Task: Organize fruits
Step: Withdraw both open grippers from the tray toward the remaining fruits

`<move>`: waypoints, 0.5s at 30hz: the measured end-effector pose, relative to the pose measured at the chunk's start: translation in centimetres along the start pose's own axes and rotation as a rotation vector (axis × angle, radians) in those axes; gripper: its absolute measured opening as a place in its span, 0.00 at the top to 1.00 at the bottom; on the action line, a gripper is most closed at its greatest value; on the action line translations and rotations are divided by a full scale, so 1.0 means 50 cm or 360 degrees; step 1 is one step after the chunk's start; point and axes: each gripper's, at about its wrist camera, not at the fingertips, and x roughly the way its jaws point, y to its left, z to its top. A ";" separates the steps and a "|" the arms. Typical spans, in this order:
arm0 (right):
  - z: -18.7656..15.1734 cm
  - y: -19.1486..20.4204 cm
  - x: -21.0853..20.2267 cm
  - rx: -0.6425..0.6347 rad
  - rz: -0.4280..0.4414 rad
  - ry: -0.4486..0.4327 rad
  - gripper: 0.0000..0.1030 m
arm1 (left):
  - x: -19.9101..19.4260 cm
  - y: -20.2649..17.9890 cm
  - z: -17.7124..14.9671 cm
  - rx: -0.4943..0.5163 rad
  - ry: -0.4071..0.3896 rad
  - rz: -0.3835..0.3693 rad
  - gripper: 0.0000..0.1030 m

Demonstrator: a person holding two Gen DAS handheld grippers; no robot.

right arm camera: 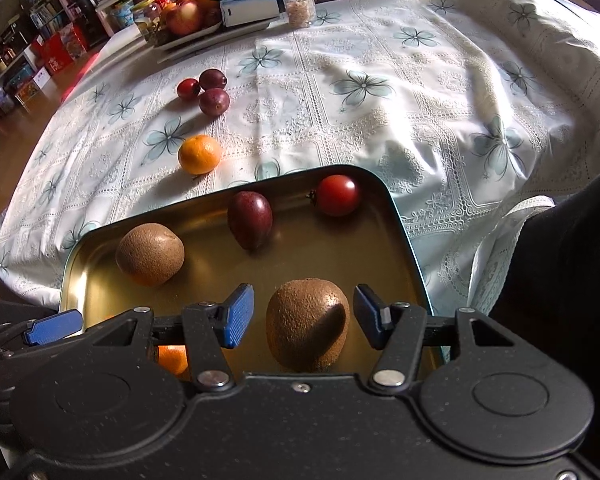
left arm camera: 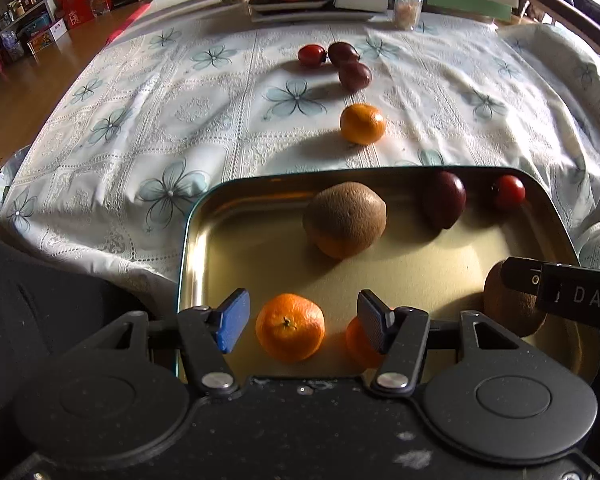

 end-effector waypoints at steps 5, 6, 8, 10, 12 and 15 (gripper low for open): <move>0.001 -0.006 0.007 0.0030 0.0016 0.0075 0.40 | -0.005 -0.001 0.004 -0.0003 0.0025 -0.0039 0.40; 0.001 -0.008 0.008 0.0036 0.0020 0.0088 0.40 | -0.005 0.000 0.005 -0.0005 0.0033 -0.0033 0.41; 0.001 -0.009 0.009 0.0043 0.0004 0.0105 0.40 | -0.003 0.003 0.005 -0.0020 0.0063 -0.0014 0.40; 0.002 -0.010 0.010 0.0042 -0.0012 0.0127 0.40 | 0.000 0.011 0.006 -0.0054 0.0109 -0.0021 0.41; 0.005 -0.014 0.014 0.0049 -0.0017 0.0168 0.40 | 0.003 0.021 0.008 -0.0099 0.0155 -0.0056 0.41; 0.017 -0.024 0.022 0.0076 -0.0002 0.0251 0.40 | 0.001 0.031 0.020 -0.0116 0.0201 -0.0049 0.41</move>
